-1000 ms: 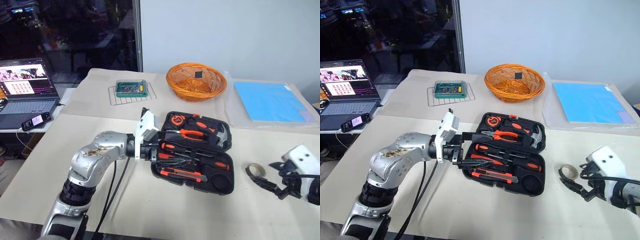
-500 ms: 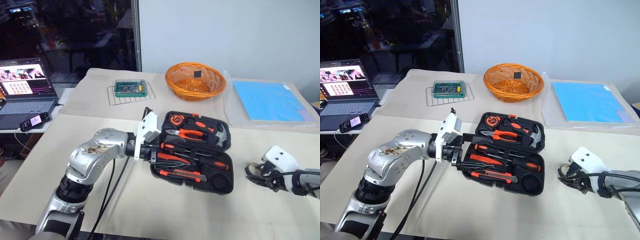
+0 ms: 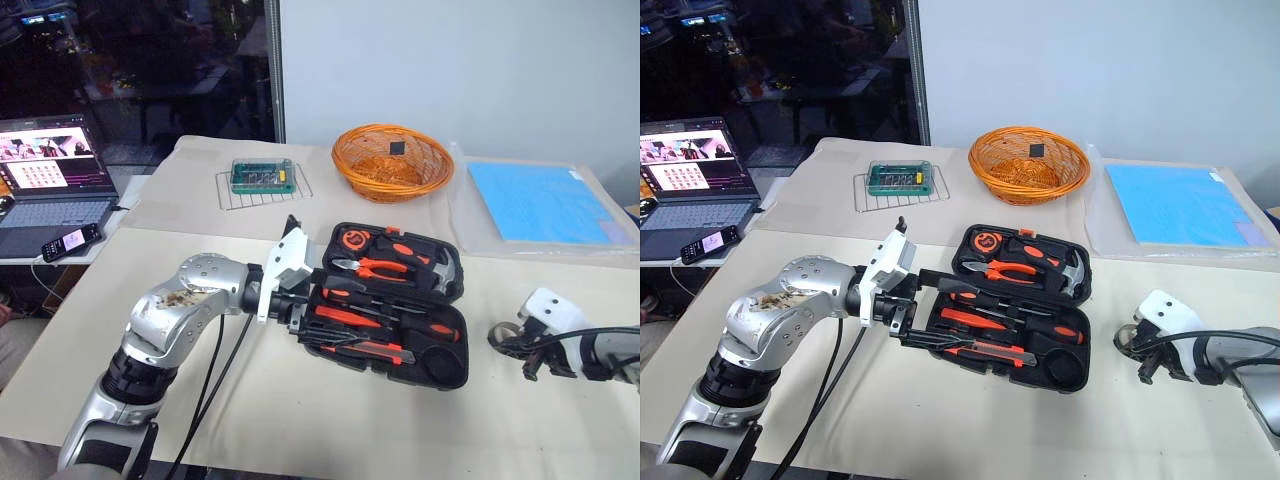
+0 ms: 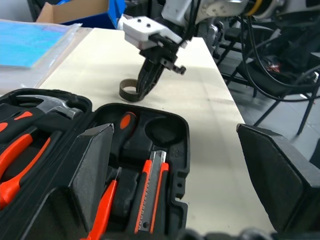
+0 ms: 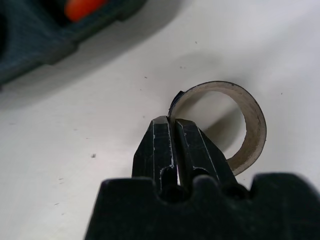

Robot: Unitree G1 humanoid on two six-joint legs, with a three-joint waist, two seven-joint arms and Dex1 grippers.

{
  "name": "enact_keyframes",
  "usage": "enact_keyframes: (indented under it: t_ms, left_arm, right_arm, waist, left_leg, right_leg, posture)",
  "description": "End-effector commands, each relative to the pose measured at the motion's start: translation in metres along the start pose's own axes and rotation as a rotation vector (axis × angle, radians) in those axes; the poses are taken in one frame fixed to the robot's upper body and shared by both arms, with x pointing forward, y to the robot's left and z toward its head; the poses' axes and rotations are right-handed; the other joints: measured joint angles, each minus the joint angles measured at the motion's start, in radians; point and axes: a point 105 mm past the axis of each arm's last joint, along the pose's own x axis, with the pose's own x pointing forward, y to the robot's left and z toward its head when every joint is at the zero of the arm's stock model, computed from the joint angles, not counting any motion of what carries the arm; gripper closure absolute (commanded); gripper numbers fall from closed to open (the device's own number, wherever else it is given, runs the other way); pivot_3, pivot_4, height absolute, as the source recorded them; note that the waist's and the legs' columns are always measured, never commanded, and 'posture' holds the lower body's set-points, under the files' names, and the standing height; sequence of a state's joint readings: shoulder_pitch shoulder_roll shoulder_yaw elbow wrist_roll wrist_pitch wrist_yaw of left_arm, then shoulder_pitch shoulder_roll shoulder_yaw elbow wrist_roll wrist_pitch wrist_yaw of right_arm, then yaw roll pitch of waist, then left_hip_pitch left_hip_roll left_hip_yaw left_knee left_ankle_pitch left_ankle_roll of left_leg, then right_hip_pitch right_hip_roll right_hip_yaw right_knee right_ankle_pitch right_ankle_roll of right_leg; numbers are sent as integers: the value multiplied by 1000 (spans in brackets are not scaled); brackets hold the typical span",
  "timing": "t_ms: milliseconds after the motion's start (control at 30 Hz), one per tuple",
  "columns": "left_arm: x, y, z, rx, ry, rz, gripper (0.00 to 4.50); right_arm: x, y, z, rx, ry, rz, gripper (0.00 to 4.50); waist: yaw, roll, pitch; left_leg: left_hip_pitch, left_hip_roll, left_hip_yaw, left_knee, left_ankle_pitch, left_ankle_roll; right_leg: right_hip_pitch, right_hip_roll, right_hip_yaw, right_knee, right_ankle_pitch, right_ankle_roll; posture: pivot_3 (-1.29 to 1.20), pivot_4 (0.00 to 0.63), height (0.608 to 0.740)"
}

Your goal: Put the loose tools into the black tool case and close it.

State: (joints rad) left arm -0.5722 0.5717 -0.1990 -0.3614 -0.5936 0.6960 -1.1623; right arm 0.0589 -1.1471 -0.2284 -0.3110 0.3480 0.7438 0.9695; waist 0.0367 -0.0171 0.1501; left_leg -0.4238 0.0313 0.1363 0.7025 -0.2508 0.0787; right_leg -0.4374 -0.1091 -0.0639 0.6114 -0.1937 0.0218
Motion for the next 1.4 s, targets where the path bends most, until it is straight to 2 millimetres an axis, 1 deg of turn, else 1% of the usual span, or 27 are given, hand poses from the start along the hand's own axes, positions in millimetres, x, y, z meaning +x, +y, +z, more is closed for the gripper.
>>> enact_keyframes:
  t_ms: [33,133,200,333,567,767,933,1033,1100,1133,1200,1233,1333,1367,1400]
  left_arm:
    - [-3,-3,2,21,-14,-11,297]
    - [-4,-5,1,16,-13,-12,297]
    - [-4,-6,1,15,-12,-16,297]
    - [-9,-9,-2,9,0,-23,297]
    - [-14,-11,-5,-1,16,-6,297]
    - [-15,-12,-5,-9,20,13,297]
    - [-15,-12,-6,-8,22,27,297]
    - [-15,-11,-7,-9,24,38,297]
    - [-15,-10,-7,-10,24,47,297]
    - [-15,-10,-7,-10,24,49,297]
    - [-15,-9,-8,-12,24,55,297]
    - [-16,-8,-9,-22,21,68,297]
    - [-16,-6,-10,-41,13,103,297]
    - [-17,-4,-10,-58,-2,120,297]
    - [-17,-1,-10,-71,-15,138,297]
  right_arm:
    - [-27,19,40,-54,-95,77,4491]
    - [-29,39,55,-103,-99,137,4491]
    - [-27,50,58,-127,-93,174,4491]
    - [-13,67,53,-155,-76,215,4491]
    - [0,89,49,-171,-73,292,4491]
    - [10,98,44,-175,-44,328,4491]
    - [18,93,35,-147,11,323,4491]
    - [19,92,35,-140,21,342,4491]
    - [19,95,34,-141,24,376,3775]
    - [18,96,34,-141,24,388,3614]
    - [18,94,36,-140,12,382,2867]
    - [16,92,40,-142,-8,376,2628]
    - [12,84,51,-124,-79,328,1457]
    - [9,83,54,-127,-110,327,1182]
    - [7,83,58,-135,-141,321,1182]
  waist:
    - [-1,0,0]
    - [0,0,0]
    - [0,-1,0]
    - [1,-1,0]
    - [0,-1,1]
    - [0,-1,1]
    - [0,-2,1]
    - [0,-2,1]
    - [0,-2,1]
    - [1,-2,1]
    - [1,-2,1]
    - [1,-2,1]
    - [1,-3,2]
    - [1,-3,2]
    - [1,-3,2]
  left_leg:
    - [0,0,0,0,0,0]
    - [0,1,-1,0,0,0]
    - [0,1,-1,0,0,-1]
    - [-1,1,-1,0,0,0]
    - [-1,1,-1,0,0,0]
    - [-1,1,-1,0,0,0]
    - [-1,1,-1,0,0,0]
    - [-1,1,-1,0,0,0]
    - [-1,1,0,0,0,0]
    - [-1,1,0,0,0,0]
    - [-1,1,-1,0,0,0]
    - [-1,1,-1,0,0,0]
    - [-1,1,-1,-1,0,0]
    - [-1,1,-1,-1,0,0]
    - [-1,1,-1,-1,0,0]
  right_leg:
    - [0,0,0,0,0,0]
    - [0,1,-1,0,0,0]
    - [0,1,-1,0,0,0]
    - [0,-1,-1,-1,0,0]
    - [-1,-1,-1,-1,0,0]
    - [-1,-2,-1,0,0,0]
    - [-1,-2,-1,0,0,0]
    - [-1,-2,-1,-1,0,0]
    - [-1,-2,-1,-1,0,0]
    - [-1,-2,-1,-1,0,0]
    - [-1,-2,-1,-1,0,0]
    - [-1,-2,-2,-1,0,-1]
    - [-1,-1,-2,-1,0,-1]
    - [-1,-1,-2,-1,0,-1]
    - [-1,-1,-2,-1,0,-1]
  posture:
    - [0,150,740]
    - [0,150,740]
    - [0,150,740]
    - [0,150,740]
    - [0,150,740]
    - [0,150,740]
    - [0,150,740]
    - [0,150,740]
    - [0,150,740]
    - [0,150,740]
    - [0,150,740]
    - [0,150,740]
    - [0,150,740]
    - [0,150,740]
    - [0,150,740]
